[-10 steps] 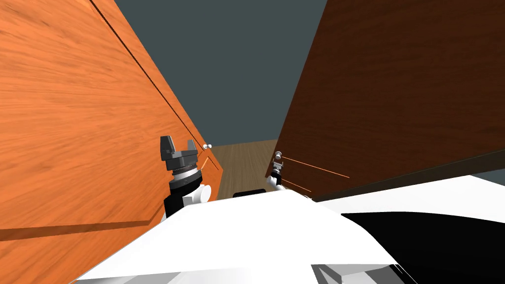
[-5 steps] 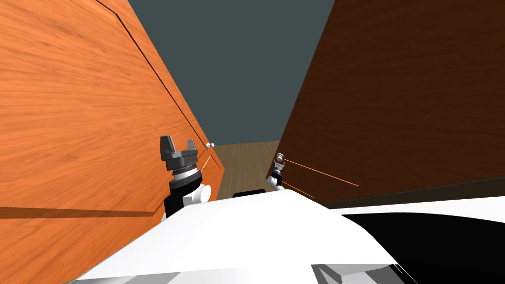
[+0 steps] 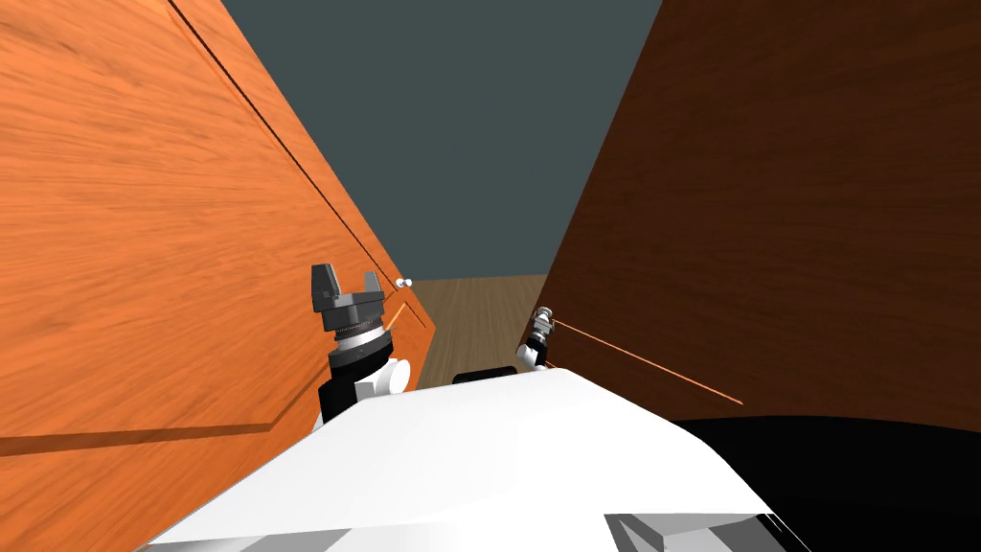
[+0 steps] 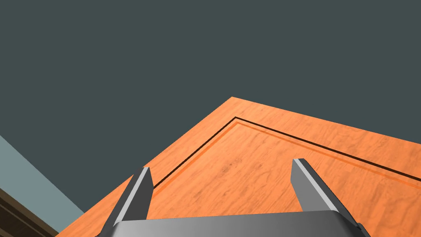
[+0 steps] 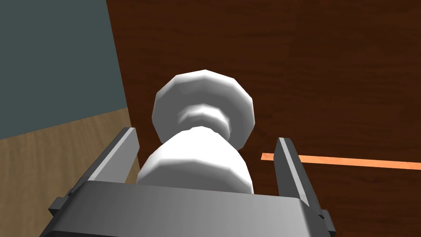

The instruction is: Push the door open

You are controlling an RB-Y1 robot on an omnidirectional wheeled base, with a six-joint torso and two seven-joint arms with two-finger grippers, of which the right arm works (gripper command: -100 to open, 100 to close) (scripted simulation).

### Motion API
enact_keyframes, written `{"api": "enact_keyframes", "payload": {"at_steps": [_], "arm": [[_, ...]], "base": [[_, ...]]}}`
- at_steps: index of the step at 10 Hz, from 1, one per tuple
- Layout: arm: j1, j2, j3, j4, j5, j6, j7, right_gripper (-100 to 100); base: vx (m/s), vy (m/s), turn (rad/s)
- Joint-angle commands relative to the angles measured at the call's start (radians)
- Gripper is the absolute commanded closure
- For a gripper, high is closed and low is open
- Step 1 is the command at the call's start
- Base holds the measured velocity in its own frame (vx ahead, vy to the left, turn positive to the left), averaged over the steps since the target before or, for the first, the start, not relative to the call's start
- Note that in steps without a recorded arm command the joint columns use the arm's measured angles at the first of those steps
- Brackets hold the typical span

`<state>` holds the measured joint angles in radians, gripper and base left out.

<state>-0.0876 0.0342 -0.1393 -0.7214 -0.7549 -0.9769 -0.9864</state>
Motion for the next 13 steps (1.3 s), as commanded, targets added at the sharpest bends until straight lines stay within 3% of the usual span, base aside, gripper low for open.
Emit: {"api": "enact_keyframes", "payload": {"at_steps": [1,6,7,9,11,13], "arm": [[-0.001,-0.002,0.001,0.002,-0.001,0.000,-0.002,100],[-0.001,-0.002,0.001,0.002,-0.001,0.000,-0.002,100],[0.000,-0.034,-0.011,0.004,-0.012,0.002,-0.001,100],[-0.002,-0.050,-0.021,0.004,-0.021,0.001,0.000,100],[-0.004,-0.062,-0.037,0.003,-0.036,-0.001,0.001,100],[-0.005,-0.060,-0.049,0.002,-0.047,-0.003,0.001,100]], "base": [[-0.004,0.004,-0.015],[-0.007,0.008,-0.003],[0.089,-0.022,0.000],[0.153,-0.035,-0.029],[0.163,-0.038,-0.020],[0.189,-0.070,-0.035]]}}
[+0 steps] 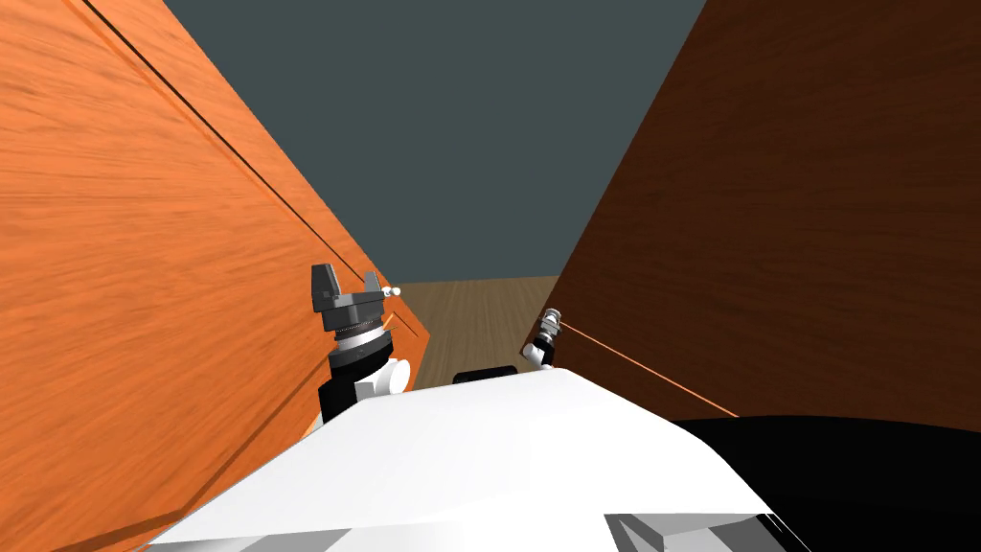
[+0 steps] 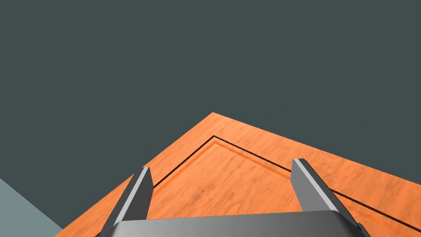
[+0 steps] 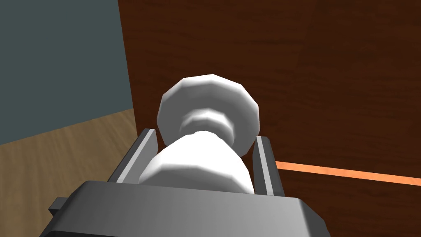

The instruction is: Push the door open

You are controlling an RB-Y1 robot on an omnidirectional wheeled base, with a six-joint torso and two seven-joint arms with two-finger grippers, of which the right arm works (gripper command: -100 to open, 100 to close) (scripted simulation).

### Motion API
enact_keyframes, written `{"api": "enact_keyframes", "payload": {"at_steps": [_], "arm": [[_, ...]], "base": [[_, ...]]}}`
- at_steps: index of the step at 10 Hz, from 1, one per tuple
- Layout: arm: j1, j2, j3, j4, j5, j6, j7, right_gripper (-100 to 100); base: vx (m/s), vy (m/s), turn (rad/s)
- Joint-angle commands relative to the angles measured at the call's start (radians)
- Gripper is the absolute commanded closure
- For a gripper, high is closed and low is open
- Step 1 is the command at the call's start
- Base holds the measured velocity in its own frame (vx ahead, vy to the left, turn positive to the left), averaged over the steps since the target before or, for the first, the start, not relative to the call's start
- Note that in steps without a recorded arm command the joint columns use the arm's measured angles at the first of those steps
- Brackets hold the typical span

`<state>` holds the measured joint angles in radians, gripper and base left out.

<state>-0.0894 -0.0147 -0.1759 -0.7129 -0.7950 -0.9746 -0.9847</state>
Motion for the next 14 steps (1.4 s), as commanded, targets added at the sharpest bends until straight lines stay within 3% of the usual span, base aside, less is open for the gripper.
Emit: {"api": "enact_keyframes", "payload": {"at_steps": [1,3,4,5,8,11,13,14], "arm": [[-0.005,-0.001,-0.023,-0.006,-0.017,-0.006,0.000,100],[-0.006,0.024,-0.036,-0.007,-0.029,-0.008,0.001,100],[0.000,0.020,-0.029,-0.015,-0.024,0.002,0.006,100],[0.000,-0.006,-0.049,-0.014,-0.041,-0.006,0.008,100],[0.000,-0.024,-0.072,-0.013,-0.060,-0.012,0.013,100],[0.002,-0.025,-0.101,-0.012,-0.086,-0.021,0.018,100],[0.003,-0.010,-0.124,-0.011,-0.106,-0.027,0.022,100],[0.002,-0.012,-0.114,-0.001,-0.098,-0.027,0.016,100]], "base": [[0.200,-0.078,-0.053],[0.178,-0.061,-0.061],[0.079,-0.036,-0.006],[0.142,-0.055,-0.028],[0.178,-0.054,-0.038],[0.213,-0.052,-0.071],[0.205,-0.077,-0.063],[0.087,-0.042,-0.020]]}}
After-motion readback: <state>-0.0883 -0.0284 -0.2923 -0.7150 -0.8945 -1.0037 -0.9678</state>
